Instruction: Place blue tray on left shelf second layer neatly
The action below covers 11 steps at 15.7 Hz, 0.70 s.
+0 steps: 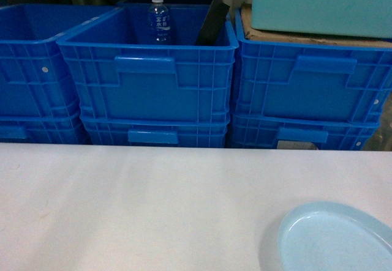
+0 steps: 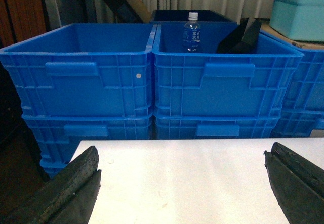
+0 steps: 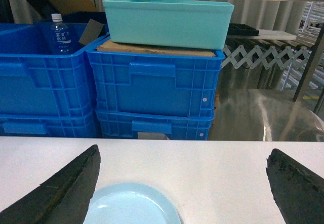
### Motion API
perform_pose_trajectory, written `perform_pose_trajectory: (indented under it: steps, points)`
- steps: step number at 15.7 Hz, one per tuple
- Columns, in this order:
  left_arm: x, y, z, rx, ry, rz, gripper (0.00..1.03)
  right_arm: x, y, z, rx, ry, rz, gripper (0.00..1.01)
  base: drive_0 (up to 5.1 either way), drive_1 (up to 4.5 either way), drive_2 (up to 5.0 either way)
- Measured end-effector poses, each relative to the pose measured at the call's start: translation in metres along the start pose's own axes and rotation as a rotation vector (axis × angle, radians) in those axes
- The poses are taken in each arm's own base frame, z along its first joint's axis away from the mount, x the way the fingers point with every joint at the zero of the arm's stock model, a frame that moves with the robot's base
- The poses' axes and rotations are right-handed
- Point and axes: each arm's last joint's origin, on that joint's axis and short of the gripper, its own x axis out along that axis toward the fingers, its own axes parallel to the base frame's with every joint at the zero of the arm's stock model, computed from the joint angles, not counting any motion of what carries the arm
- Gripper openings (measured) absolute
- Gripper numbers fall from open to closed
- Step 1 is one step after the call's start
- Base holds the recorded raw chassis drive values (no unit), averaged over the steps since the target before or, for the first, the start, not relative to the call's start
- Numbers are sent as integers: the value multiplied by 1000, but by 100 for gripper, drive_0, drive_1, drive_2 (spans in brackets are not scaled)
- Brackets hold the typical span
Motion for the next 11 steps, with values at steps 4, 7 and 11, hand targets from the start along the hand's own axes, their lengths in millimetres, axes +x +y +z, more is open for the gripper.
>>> perform_pose_trajectory:
  steps: [4, 7, 11]
  points:
    - [0, 0, 0, 0, 0, 0, 98, 0, 0, 0, 0, 0, 0, 98, 0, 0, 0]
    - [0, 0, 0, 0, 0, 0, 98, 0, 0, 0, 0, 0, 0, 98, 0, 0, 0]
    - [0, 0, 0, 0, 0, 0, 98, 0, 0, 0, 0, 0, 0, 98, 0, 0, 0]
